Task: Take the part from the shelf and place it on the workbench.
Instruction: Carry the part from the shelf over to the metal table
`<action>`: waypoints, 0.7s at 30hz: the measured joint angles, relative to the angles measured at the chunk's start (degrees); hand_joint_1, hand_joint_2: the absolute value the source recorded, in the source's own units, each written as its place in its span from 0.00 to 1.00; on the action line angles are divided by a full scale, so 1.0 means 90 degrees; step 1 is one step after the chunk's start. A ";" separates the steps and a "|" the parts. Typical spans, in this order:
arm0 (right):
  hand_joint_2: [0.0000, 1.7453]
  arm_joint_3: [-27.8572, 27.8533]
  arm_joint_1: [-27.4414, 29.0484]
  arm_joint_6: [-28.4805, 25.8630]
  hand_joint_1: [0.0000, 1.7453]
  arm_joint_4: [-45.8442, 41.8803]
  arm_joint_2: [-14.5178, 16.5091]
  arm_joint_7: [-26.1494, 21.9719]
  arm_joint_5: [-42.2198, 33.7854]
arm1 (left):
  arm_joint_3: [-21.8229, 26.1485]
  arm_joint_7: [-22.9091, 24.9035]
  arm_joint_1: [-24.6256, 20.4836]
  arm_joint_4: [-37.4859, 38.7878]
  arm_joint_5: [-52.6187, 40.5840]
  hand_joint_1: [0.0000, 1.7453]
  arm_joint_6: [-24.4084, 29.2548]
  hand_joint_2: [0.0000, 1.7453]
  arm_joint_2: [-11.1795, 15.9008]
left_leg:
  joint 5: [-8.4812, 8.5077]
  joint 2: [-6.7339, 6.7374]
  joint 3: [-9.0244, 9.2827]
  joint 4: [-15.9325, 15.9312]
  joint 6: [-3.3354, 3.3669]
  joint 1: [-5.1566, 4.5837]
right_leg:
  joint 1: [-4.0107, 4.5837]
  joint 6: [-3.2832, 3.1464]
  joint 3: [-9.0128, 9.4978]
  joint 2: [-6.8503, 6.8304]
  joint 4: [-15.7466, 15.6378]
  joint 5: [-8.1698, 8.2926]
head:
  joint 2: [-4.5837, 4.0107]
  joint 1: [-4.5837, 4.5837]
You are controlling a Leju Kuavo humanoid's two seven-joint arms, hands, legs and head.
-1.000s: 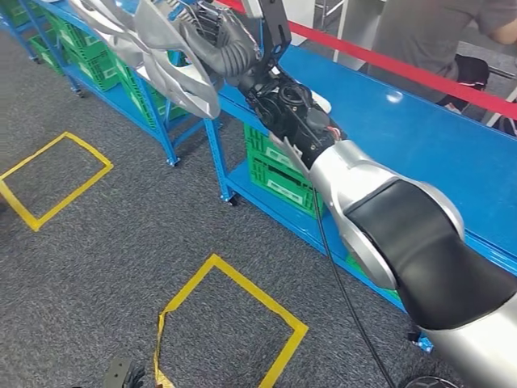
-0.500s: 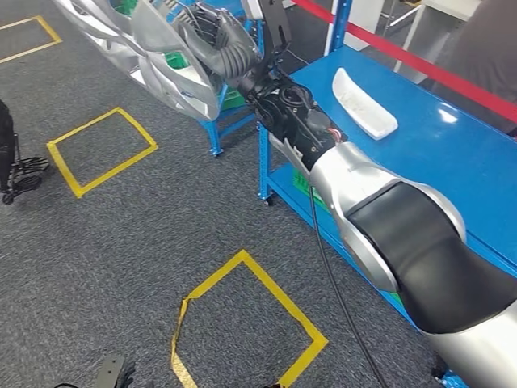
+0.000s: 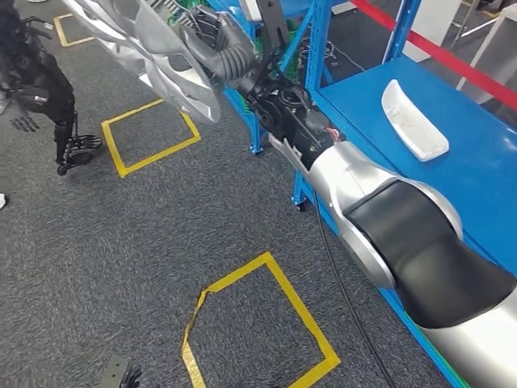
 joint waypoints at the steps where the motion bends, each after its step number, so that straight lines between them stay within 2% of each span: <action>1: 1.00 0.0000 0.0001 0.0002 1.00 0.0000 -0.0002 -0.0002 -0.0001 | 0.0000 0.0001 -0.0004 0.0000 0.0000 0.00 0.0000 1.00 -0.0003 | -0.0107 0.0065 -0.0200 0.0363 -0.0004 0.0008 | 0.0019 -0.0012 0.0007 -0.0084 0.0000 -0.0011 | 0.0000 -0.0002; 2: 1.00 0.0001 0.0001 0.0005 1.00 -0.0001 -0.0002 -0.0005 -0.0001 | 0.0000 0.0001 -0.0002 0.0001 -0.0001 0.00 0.0000 1.00 -0.0007 | -0.0110 0.0091 -0.0298 0.0521 0.0002 0.0011 | 0.0033 -0.0021 0.0020 -0.0167 0.0000 -0.0028 | 0.0000 -0.0003; 3: 1.00 0.0001 0.0000 0.0010 1.00 -0.0001 -0.0002 -0.0007 -0.0001 | 0.0000 0.0001 0.0000 0.0001 -0.0001 0.00 0.0000 1.00 -0.0010 | 0.0004 0.0104 -0.0256 0.0414 0.0016 0.0010 | 0.0044 -0.0025 0.0041 -0.0249 0.0000 -0.0048 | 0.0000 -0.0004; 4: 1.00 0.0001 -0.0003 0.0016 1.00 -0.0002 -0.0002 -0.0008 -0.0001 | 0.0000 0.0001 0.0000 0.0001 -0.0002 0.00 0.0000 1.00 -0.0010 | 0.0207 0.0135 -0.0080 0.0061 0.0037 0.0005 | 0.0052 -0.0023 0.0068 -0.0328 0.0000 -0.0072 | 0.0000 -0.0005; 6: 1.00 0.0001 -0.0013 0.0024 1.00 -0.0009 -0.0002 -0.0007 -0.0001 | 0.0000 0.0001 -0.0010 0.0000 -0.0002 0.00 0.0000 1.00 -0.0008 | 0.0568 0.0349 0.0404 -0.0873 0.0090 -0.0057 | 0.0078 0.0003 0.0124 -0.0467 -0.0004 -0.0126 | 0.0000 -0.0007; 7: 1.00 0.0001 -0.0018 0.0027 1.00 -0.0012 -0.0002 -0.0005 -0.0001 | 0.0000 0.0001 -0.0020 0.0001 -0.0002 0.00 0.0000 1.00 -0.0008 | 0.0649 0.0428 0.0557 -0.1177 0.0127 -0.0102 | 0.0091 0.0024 0.0139 -0.0526 -0.0009 -0.0148 | 0.0000 -0.0001; 8: 1.00 0.0001 -0.0020 0.0028 1.00 -0.0016 -0.0002 -0.0005 -0.0001 | 0.0000 0.0001 -0.0026 0.0001 -0.0002 0.00 0.0001 1.00 -0.0007 | 0.0660 0.0466 0.0622 -0.1324 0.0161 -0.0148 | 0.0101 0.0050 0.0151 -0.0578 -0.0016 -0.0167 | 0.0000 0.0007; 10: 1.00 0.0001 -0.0019 0.0036 1.00 -0.0023 0.0001 -0.0005 -0.0001 | 0.0000 0.0001 -0.0025 0.0002 0.0000 0.00 0.0005 1.00 0.0004 | 0.0653 0.0332 0.0629 -0.1366 0.0229 -0.0190 | 0.0100 0.0108 0.0183 -0.0686 -0.0037 -0.0202 | 0.0000 0.0027; 11: 1.00 0.0001 -0.0016 0.0041 1.00 -0.0032 0.0003 -0.0005 -0.0001 | 0.0000 0.0000 -0.0015 0.0002 0.0002 0.00 0.0008 1.00 0.0011 | 0.0654 0.0262 0.0652 -0.1393 0.0258 -0.0183 | 0.0084 0.0137 0.0187 -0.0660 -0.0017 -0.0242 | 0.0000 0.0036; 12: 1.00 0.0001 -0.0018 0.0045 1.00 -0.0040 0.0005 -0.0003 -0.0001 | 0.0000 -0.0001 -0.0009 0.0002 0.0005 0.00 0.0010 1.00 0.0018 | 0.0657 0.0198 0.0683 -0.1421 0.0303 -0.0168 | 0.0071 0.0155 0.0148 -0.0562 0.0088 -0.0326 | 0.0000 0.0044; 13: 1.00 0.0001 -0.0018 0.0047 1.00 -0.0049 0.0006 -0.0001 -0.0001 | 0.0000 -0.0001 -0.0008 0.0002 0.0007 0.00 0.0013 1.00 0.0023 | 0.0659 0.0140 0.0716 -0.1448 0.0358 -0.0148 | 0.0058 0.0162 0.0037 -0.0411 0.0334 -0.0463 | 0.0000 0.0059; 15: 1.00 0.0001 -0.0008 0.0053 1.00 -0.0052 0.0005 0.0002 -0.0001 | 0.0000 -0.0002 -0.0018 0.0002 0.0011 0.00 0.0021 1.00 0.0028 | 0.0652 0.0007 0.0742 -0.1459 0.0440 -0.0135 | 0.0048 0.0155 -0.0399 -0.0119 0.1190 -0.0826 | 0.0000 0.0091; 16: 1.00 0.0001 0.0004 0.0058 1.00 -0.0052 0.0005 0.0002 -0.0001 | 0.0000 -0.0002 -0.0020 0.0002 0.0012 0.00 0.0025 1.00 0.0029 | 0.0647 -0.0076 0.0745 -0.1454 0.0458 -0.0136 | 0.0050 0.0158 -0.0635 -0.0062 0.1610 -0.0953 | 0.0000 0.0104; 17: 1.00 0.0001 0.0015 0.0063 1.00 -0.0052 0.0005 0.0001 -0.0001 | 0.0000 -0.0002 -0.0014 0.0002 0.0013 0.00 0.0028 1.00 0.0027 | 0.0641 -0.0168 0.0747 -0.1445 0.0457 -0.0136 | 0.0050 0.0166 -0.0799 -0.0039 0.1858 -0.0977 | 0.0000 0.0112; 18: 1.00 0.0001 0.0022 0.0069 1.00 -0.0052 0.0005 -0.0001 -0.0001 | 0.0000 -0.0002 -0.0004 0.0002 0.0013 0.00 0.0029 1.00 0.0026 | 0.0632 -0.0268 0.0750 -0.1429 0.0452 -0.0133 | 0.0048 0.0170 -0.0848 -0.0027 0.1856 -0.0872 | 0.0000 0.0116; 19: 1.00 0.0002 0.0023 0.0075 1.00 -0.0052 0.0005 -0.0001 -0.0001 | 0.0000 -0.0002 0.0006 0.0002 0.0018 0.00 0.0030 1.00 0.0023 | 0.0618 -0.0372 0.0753 -0.1405 0.0438 -0.0127 | 0.0044 0.0167 -0.0771 -0.0009 0.1596 -0.0652 | 0.0000 0.0121; 20: 1.00 0.0002 0.0021 0.0080 1.00 -0.0053 0.0005 -0.0001 -0.0001 | 0.0000 -0.0002 0.0013 0.0002 0.0024 0.00 0.0033 1.00 0.0020 | 0.0597 -0.0478 0.0754 -0.1372 0.0414 -0.0115 | 0.0033 0.0162 -0.0606 0.0072 0.1159 -0.0373 | 0.0000 0.0128; 21: 1.00 0.0002 0.0019 0.0084 1.00 -0.0052 0.0005 -0.0003 -0.0001 | 0.0000 -0.0002 0.0016 0.0002 0.0031 0.00 0.0039 1.00 0.0017 | 0.0575 -0.0579 0.0737 -0.1329 0.0381 -0.0111 | 0.0008 0.0158 -0.0429 0.0236 0.0727 -0.0168 | 0.0000 0.0127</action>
